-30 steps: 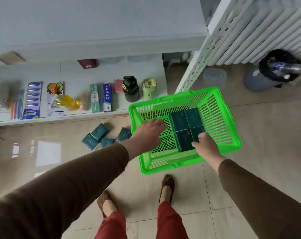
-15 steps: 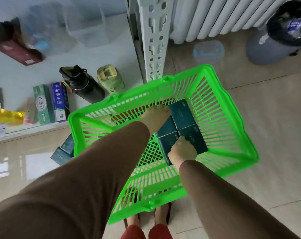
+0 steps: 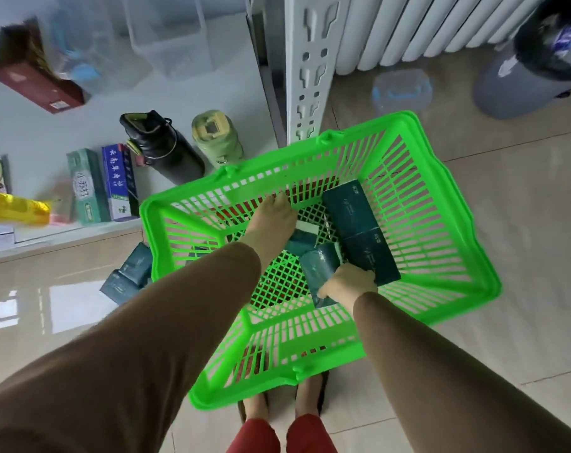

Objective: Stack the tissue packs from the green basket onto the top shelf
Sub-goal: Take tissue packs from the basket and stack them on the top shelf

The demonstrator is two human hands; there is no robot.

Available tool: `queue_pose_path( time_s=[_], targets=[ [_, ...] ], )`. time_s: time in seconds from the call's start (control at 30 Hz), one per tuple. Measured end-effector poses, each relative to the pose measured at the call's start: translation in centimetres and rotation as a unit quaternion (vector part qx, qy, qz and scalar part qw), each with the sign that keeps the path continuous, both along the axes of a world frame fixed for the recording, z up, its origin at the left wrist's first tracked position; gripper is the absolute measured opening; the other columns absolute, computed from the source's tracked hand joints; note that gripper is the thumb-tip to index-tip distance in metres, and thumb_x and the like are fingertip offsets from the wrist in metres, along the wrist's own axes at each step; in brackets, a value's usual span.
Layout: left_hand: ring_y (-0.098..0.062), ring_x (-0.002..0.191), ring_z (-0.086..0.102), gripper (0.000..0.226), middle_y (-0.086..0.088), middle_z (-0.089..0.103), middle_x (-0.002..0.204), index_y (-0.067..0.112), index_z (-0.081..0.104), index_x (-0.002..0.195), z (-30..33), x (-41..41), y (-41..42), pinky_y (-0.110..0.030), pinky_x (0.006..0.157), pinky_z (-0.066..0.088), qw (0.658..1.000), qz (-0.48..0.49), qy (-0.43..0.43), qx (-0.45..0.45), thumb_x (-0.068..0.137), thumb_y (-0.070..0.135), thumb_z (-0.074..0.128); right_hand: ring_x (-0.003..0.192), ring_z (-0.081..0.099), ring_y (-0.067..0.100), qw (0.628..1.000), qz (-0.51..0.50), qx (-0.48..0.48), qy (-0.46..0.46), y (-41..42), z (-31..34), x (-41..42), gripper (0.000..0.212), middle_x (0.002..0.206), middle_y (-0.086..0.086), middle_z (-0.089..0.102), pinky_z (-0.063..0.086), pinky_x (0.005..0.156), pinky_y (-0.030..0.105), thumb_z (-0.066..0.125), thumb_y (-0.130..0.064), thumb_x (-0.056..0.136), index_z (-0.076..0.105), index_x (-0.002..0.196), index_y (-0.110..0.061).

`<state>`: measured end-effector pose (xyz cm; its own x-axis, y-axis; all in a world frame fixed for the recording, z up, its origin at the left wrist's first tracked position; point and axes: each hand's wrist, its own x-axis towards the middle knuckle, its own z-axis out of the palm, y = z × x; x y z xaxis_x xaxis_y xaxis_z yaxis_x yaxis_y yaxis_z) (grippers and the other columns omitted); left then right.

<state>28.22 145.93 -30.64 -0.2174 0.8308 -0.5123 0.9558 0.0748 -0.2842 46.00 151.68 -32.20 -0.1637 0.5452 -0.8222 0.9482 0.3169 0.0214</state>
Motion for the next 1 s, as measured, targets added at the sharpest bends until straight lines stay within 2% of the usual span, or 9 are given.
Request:
queue_pose_path(
  time_s=[0.17, 0.33, 0.43, 0.5, 0.57, 0.63, 0.8, 0.93, 1.0],
  targets=[
    [-0.026, 0.112, 0.052, 0.059, -0.002, 0.057, 0.117, 0.022, 0.051, 0.121, 9.1, -1.4, -8.6, -0.04, 0.085, 0.046, 0.964, 0.192, -0.106, 0.148, 0.079, 0.059, 0.067, 0.1, 0.064, 0.027, 0.985, -0.039, -0.033, 0.167, 0.0, 8.7, 0.6, 0.064, 0.115, 0.005, 0.063, 0.053, 0.082, 0.033, 0.085, -0.043, 0.067, 0.052, 0.118, -0.021],
    [-0.032, 0.095, 0.058, 0.056, -0.008, 0.059, 0.102, 0.018, 0.045, 0.112, 22.4, -4.3, -18.2, -0.039, 0.067, 0.046, 0.886, 0.332, -0.216, 0.24, 0.075, 0.051, 0.072, 0.074, 0.06, -0.001, 0.935, 0.015, -0.018, 0.353, -4.5, 22.1, -1.6, 0.055, 0.09, -0.015, 0.06, 0.039, 0.051, 0.014, 0.088, -0.034, 0.068, 0.045, 0.102, -0.028],
    [-0.028, 0.09, 0.058, 0.053, -0.003, 0.058, 0.097, 0.02, 0.045, 0.114, 29.5, -7.0, -24.5, -0.033, 0.067, 0.039, 0.829, 0.401, -0.239, 0.308, 0.078, 0.042, 0.076, 0.088, 0.059, -0.005, 0.889, -0.027, -0.001, 0.458, -8.6, 29.9, -4.4, 0.067, 0.099, -0.019, 0.057, 0.042, 0.066, 0.013, 0.088, -0.02, 0.066, 0.038, 0.109, -0.031],
    [-0.026, 0.092, 0.056, 0.053, -0.003, 0.06, 0.103, 0.021, 0.046, 0.118, 33.8, -8.9, -28.8, -0.033, 0.071, 0.042, 0.795, 0.431, -0.25, 0.348, 0.078, 0.038, 0.077, 0.097, 0.065, 0.012, 0.849, -0.086, -0.01, 0.522, -11.5, 34.5, -6.6, 0.073, 0.109, -0.004, 0.062, 0.05, 0.082, 0.022, 0.089, -0.013, 0.067, 0.039, 0.117, -0.03],
    [-0.02, 0.09, 0.055, 0.05, 0.003, 0.06, 0.102, 0.025, 0.048, 0.114, 37.9, -11.0, -32.5, -0.034, 0.07, 0.042, 0.756, 0.453, -0.27, 0.388, 0.077, 0.035, 0.078, 0.103, 0.064, 0.023, 0.807, -0.137, -0.028, 0.574, -14.3, 38.8, -9.2, 0.065, 0.113, 0.01, 0.064, 0.051, 0.09, 0.036, 0.089, -0.02, 0.066, 0.047, 0.114, -0.03],
    [-0.017, 0.087, 0.055, 0.047, 0.007, 0.06, 0.099, 0.026, 0.049, 0.112, 41.7, -13.1, -35.2, -0.032, 0.068, 0.041, 0.728, 0.462, -0.288, 0.417, 0.076, 0.032, 0.079, 0.091, 0.063, 0.015, 0.773, -0.157, -0.051, 0.613, -16.7, 42.6, -12.1, 0.048, 0.1, 0.004, 0.065, 0.051, 0.084, 0.031, 0.086, -0.035, 0.063, 0.056, 0.1, -0.031],
    [-0.018, 0.086, 0.055, 0.043, 0.002, 0.057, 0.103, 0.021, 0.054, 0.112, 48.2, -18.9, -38.4, -0.032, 0.072, 0.044, 0.736, 0.436, -0.27, 0.441, 0.077, 0.026, 0.078, 0.092, 0.066, 0.017, 0.72, -0.17, -0.111, 0.664, -20.1, 48.2, -18.8, 0.036, 0.105, 0.015, 0.069, 0.052, 0.088, 0.037, 0.081, -0.029, 0.077, 0.059, 0.104, -0.019],
    [-0.016, 0.094, 0.049, 0.05, 0.002, 0.048, 0.11, 0.019, 0.059, 0.121, 50.9, -23.8, -38.9, -0.029, 0.081, 0.038, 0.764, 0.414, -0.214, 0.446, 0.077, 0.028, 0.08, 0.089, 0.072, 0.015, 0.701, -0.169, -0.143, 0.678, -19.7, 50.0, -23.6, 0.032, 0.097, 0.001, 0.075, 0.058, 0.068, 0.03, 0.074, -0.021, 0.088, 0.051, 0.11, -0.023],
    [-0.018, 0.094, 0.051, 0.05, 0.001, 0.052, 0.108, 0.019, 0.061, 0.121, 52.0, -26.3, -38.5, -0.03, 0.079, 0.038, 0.771, 0.406, -0.194, 0.45, 0.076, 0.028, 0.081, 0.091, 0.072, 0.016, 0.704, -0.167, -0.15, 0.674, -18.8, 50.1, -26.1, 0.036, 0.103, 0.005, 0.074, 0.056, 0.073, 0.03, 0.075, -0.017, 0.087, 0.051, 0.113, -0.025]
  ],
)
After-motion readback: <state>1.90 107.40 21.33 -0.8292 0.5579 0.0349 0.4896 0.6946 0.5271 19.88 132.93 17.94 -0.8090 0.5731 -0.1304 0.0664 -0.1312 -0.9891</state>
